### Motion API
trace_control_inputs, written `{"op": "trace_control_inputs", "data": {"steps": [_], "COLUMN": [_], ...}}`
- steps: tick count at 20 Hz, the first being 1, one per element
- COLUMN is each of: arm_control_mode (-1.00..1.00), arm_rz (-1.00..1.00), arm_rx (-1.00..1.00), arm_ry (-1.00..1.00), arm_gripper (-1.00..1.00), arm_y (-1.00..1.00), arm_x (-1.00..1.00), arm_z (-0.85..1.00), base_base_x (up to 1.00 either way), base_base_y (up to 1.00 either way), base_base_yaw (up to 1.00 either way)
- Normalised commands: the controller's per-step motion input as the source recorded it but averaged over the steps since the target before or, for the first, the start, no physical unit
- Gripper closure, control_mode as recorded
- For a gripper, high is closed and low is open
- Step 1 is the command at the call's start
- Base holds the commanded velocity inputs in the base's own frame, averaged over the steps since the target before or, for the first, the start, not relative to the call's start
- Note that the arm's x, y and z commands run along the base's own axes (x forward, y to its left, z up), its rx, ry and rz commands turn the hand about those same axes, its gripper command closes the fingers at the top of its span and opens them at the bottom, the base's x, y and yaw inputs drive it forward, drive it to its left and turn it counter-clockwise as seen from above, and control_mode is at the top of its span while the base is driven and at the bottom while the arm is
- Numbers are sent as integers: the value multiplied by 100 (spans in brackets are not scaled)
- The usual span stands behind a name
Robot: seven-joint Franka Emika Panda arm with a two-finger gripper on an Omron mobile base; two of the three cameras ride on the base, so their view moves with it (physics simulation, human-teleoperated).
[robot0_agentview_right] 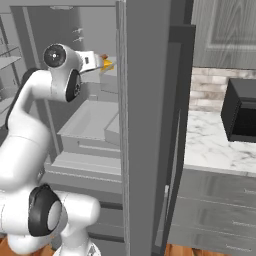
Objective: Pick the cheese from the fridge and the cheese grater from the cabinet and place them next to the salad bowl.
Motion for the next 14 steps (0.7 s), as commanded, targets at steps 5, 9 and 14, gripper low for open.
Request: {"op": "trace_control_inputs", "data": {"steps": [5, 9, 14], "arm_control_mode": [-100, -100, -100], "arm_rz": [0, 0, 0], "arm_rx": [0, 0, 0], "arm_ry": [0, 1, 8], "arm_gripper": [-100, -100, -100], "arm_y": [0, 0, 0], "arm_x": [40, 35, 36], "arm_z": [0, 0, 0], "base_base_x": [0, 0, 0], "base_base_y": [0, 0, 0], "base_base_yaw": [0, 0, 0]}}
